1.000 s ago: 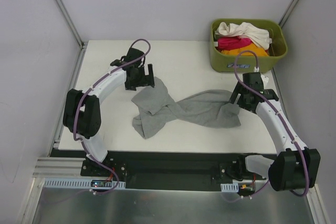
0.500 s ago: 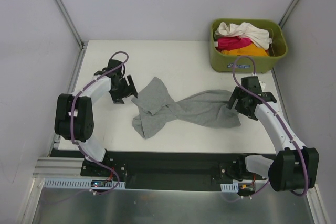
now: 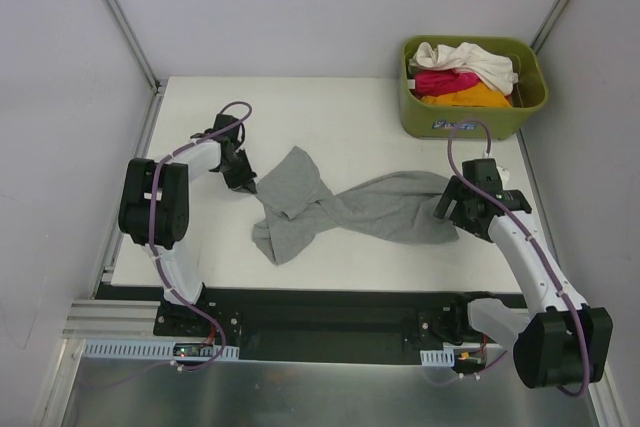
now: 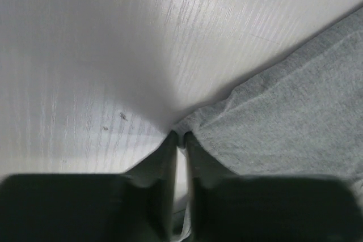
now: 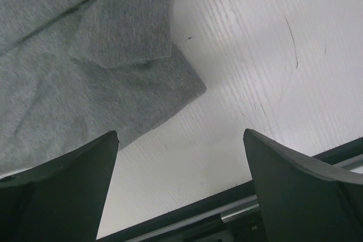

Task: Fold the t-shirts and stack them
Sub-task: Flatten the tshirt out

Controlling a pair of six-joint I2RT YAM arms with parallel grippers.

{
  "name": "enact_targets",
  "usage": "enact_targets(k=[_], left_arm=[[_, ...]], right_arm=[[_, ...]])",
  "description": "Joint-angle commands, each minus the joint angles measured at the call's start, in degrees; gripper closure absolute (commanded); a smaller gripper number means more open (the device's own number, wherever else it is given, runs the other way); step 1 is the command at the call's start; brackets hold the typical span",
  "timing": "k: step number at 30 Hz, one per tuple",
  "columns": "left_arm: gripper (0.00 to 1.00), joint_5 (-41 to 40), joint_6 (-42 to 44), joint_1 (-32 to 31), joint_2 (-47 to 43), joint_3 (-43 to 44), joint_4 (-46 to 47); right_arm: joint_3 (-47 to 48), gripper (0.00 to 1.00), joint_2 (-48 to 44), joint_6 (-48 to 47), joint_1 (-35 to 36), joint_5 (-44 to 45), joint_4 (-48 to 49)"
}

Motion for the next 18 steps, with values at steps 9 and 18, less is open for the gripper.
enact_targets(k=[9,18], left_arm=[[1.00,1.16,0.71,-0.30,-4.77,-1.87,2.47],[1.00,-2.44,-1.14,-0.30,-14.97,-10.58,3.44]], right_arm=[[-4.82,0.05,0.10,3.73,-0.24,-2.52,-0.11],[-0.08,0.37,16.95,5.14,-1.12,2.84,7.36]])
